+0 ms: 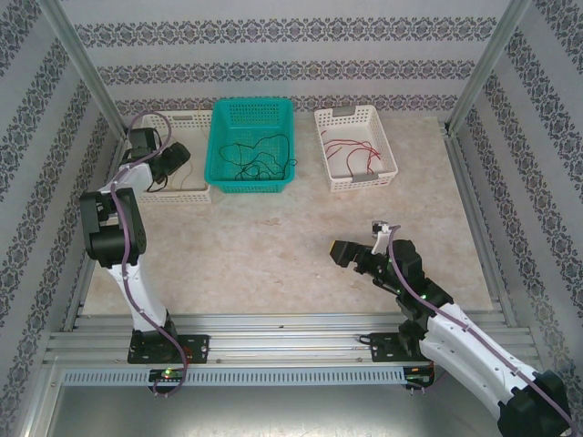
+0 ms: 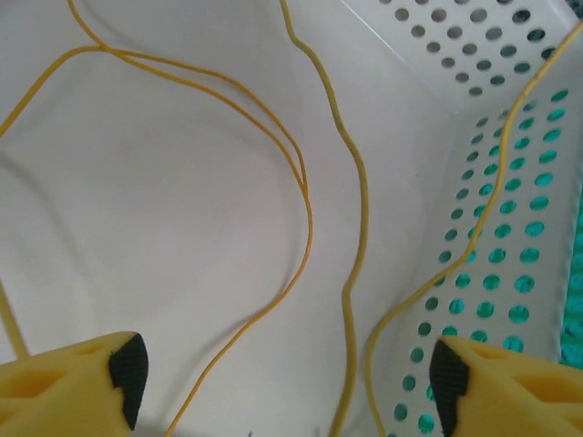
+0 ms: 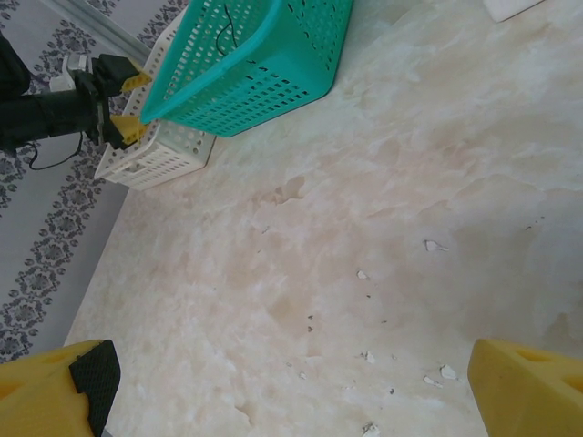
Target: Untangle the cables
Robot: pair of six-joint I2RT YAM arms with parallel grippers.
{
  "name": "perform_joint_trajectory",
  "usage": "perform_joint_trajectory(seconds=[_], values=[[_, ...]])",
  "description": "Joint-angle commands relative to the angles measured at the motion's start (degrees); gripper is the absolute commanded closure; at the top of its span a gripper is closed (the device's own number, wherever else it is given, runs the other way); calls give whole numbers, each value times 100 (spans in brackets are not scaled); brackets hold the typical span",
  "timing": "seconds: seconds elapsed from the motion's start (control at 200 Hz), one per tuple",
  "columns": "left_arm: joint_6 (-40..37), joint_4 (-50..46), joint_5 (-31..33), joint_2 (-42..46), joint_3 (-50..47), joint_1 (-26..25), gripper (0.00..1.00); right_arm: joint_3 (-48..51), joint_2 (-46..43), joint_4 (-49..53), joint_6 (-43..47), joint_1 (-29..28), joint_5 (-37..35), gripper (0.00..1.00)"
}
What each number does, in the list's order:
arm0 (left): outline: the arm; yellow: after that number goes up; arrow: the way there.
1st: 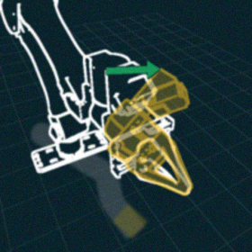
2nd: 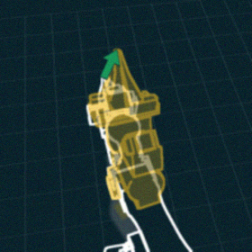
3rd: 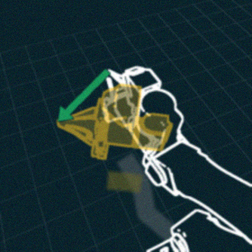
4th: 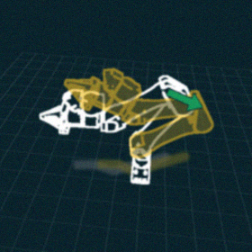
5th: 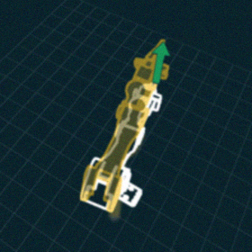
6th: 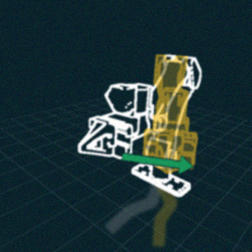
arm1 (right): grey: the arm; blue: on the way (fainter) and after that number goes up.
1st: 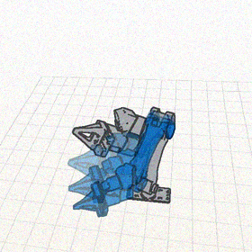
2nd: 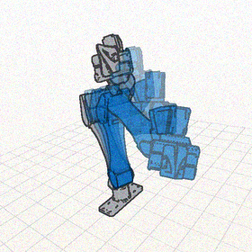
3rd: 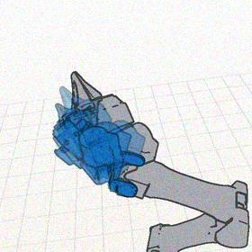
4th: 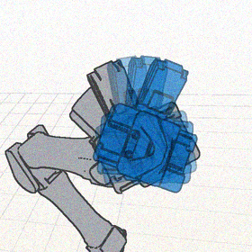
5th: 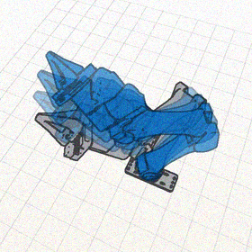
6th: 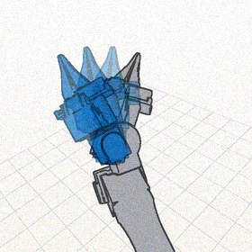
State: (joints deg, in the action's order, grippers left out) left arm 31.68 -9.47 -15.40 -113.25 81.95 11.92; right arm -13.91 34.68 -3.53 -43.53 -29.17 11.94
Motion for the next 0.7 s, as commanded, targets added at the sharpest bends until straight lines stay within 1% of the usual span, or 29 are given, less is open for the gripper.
perform_joint_trajectory(seconds=[0.0, 0.08, 0.135, 0.28, 0.35, 0.43, 0.515, 0.644, 0.699], values=[[-83, -81, 242, 673, -52, -136, 10, -307, 4, 9, 127, -54, -204, 2], [-83, -70, 320, 959, -93, -206, 5, -390, 62, 29, 198, -53, -241, 2], [-58, -144, 354, 1101, -59, -238, 0, -422, 107, 6, 222, -43, -239, 2], [-3, -89, 547, 1710, -320, -326, 0, -489, 111, 29, 238, 6, -286, 2], [49, 104, 578, 2141, -659, -357, 0, -542, 109, 152, 272, 92, -298, 2], [168, 402, 763, 2733, -1189, -413, 0, -542, 119, 177, 266, 202, -280, 2], [159, 487, 1088, 3260, -1520, -588, 0, -764, 129, 207, 277, 333, -281, 2], [-153, 184, 1833, 3815, -1646, -1087, 0, -1038, 244, 497, 534, 604, -206, 2], [-164, 61, 2119, 4036, -1731, -1248, 0, -1189, 306, 730, 660, 736, -259, 2]])
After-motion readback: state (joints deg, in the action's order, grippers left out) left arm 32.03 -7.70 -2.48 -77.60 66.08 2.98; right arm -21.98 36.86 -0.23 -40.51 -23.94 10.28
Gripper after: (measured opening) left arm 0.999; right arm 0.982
